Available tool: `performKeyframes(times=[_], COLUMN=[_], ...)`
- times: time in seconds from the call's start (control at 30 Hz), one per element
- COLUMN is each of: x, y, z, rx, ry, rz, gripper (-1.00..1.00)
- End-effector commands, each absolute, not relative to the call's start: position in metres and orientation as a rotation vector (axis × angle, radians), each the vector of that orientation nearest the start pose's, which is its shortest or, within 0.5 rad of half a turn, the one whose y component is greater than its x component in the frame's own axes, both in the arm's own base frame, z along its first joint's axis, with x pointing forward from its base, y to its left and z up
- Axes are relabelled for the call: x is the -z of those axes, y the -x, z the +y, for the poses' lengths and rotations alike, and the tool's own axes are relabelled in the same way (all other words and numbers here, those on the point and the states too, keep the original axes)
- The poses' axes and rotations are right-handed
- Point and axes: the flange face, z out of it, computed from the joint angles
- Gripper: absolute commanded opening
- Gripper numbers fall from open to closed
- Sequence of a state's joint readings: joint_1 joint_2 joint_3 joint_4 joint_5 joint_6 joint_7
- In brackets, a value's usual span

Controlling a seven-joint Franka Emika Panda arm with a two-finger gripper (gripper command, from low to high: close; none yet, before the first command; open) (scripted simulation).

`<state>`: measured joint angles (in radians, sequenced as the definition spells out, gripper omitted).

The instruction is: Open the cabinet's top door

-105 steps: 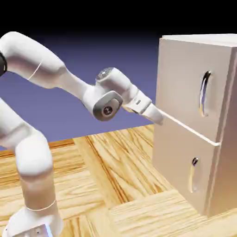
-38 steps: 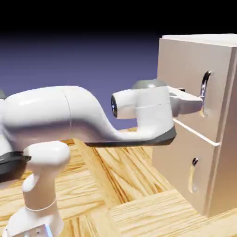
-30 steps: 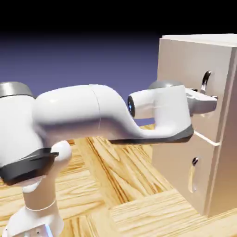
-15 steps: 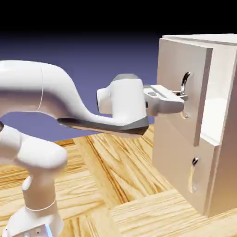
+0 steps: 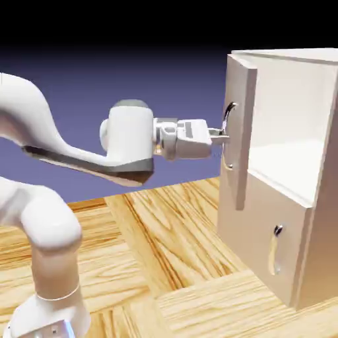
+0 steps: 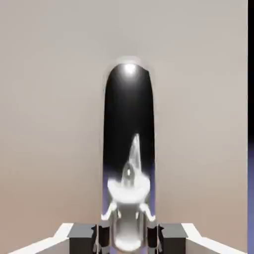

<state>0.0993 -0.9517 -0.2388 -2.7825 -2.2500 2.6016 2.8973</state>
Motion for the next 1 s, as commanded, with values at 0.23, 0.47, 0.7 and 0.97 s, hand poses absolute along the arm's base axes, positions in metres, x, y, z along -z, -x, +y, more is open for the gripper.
performKeyframes(times=[0.23,0.47,0.7,0.97], x=[-0.512,-0.512,-0.512,-0.512], y=[-0.292,-0.282,-0.275,-0.262], z=[-0.005,0.01,0.022,0.046], rx=[2.1,2.125,2.146,2.184], ry=[1.655,1.642,1.628,1.601], rz=[1.311,1.363,1.404,1.487], gripper=[-1.0,-1.0,-1.0,-1.0])
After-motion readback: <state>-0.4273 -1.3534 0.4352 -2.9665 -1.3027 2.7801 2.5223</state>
